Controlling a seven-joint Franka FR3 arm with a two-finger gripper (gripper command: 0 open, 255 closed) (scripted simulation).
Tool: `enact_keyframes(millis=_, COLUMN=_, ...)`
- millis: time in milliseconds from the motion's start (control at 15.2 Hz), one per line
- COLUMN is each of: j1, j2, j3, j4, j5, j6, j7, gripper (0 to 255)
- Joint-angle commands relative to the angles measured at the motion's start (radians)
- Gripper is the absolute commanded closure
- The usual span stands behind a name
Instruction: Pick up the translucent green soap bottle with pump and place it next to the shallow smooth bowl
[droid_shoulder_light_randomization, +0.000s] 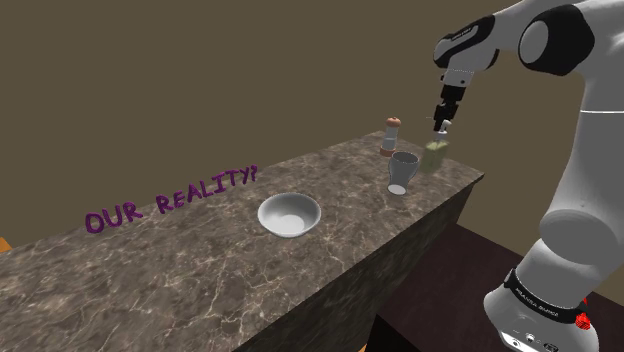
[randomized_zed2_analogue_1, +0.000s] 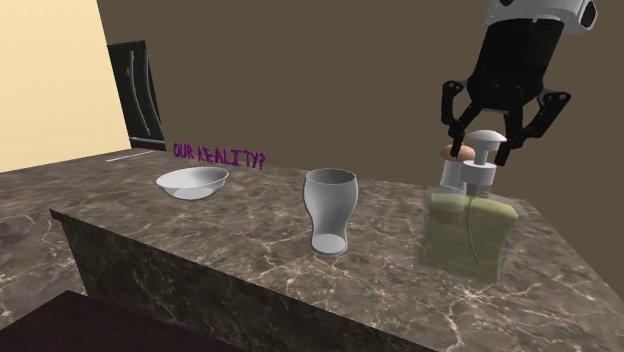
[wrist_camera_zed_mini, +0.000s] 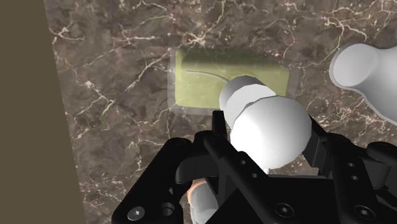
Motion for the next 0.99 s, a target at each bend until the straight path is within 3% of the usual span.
enact_keyframes(millis=0, j1=0.000, j2=-0.006, j3=-0.002, j4=0.019, j5=-0.004, j6=-0.023, j7=0.005, gripper=255)
enact_keyframes(millis=924, j1=-0.008, j2=-0.029, j3=-0.011, j4=0.179, j5=-0.023, j6=-0.201, j7=0.029, gripper=255)
